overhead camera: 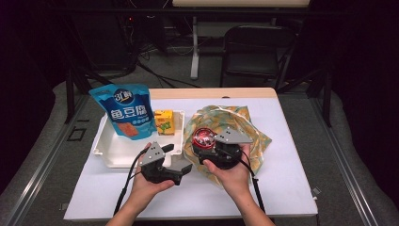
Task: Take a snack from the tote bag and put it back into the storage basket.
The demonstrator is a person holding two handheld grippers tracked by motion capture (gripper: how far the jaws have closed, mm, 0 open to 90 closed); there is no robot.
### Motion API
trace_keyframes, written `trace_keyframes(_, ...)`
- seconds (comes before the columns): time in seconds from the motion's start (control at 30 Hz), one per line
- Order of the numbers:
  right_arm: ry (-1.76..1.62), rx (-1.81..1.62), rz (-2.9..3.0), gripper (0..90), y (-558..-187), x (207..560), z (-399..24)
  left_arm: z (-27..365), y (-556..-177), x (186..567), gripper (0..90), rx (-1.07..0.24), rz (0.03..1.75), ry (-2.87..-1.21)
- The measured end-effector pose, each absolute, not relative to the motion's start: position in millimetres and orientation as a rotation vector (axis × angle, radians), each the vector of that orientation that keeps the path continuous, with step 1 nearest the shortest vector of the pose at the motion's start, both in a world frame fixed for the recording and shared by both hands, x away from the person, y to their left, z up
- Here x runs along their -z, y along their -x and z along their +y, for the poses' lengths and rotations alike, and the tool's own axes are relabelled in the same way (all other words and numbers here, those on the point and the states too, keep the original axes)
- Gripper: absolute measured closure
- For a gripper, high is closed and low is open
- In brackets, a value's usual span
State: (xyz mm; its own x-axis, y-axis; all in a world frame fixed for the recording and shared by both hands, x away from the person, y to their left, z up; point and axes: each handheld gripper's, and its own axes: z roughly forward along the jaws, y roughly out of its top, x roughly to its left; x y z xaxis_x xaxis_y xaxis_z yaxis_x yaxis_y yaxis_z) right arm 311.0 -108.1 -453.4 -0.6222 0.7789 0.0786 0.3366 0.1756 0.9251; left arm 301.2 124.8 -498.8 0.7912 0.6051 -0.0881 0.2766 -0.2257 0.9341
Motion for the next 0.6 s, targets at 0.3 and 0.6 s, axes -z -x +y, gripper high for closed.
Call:
trace_keyframes(0.3, -1.018, -1.447, 2.091, 25.2, -301, 452, -94, 117, -296, 496, 6.6, -0.360, 0.611, -1.833)
trace_keyframes(0.6, -0.992, -1.450, 2.132, 25.2, -295, 454, -83, 115, -294, 496, 11.1, -0.381, 0.591, -1.828)
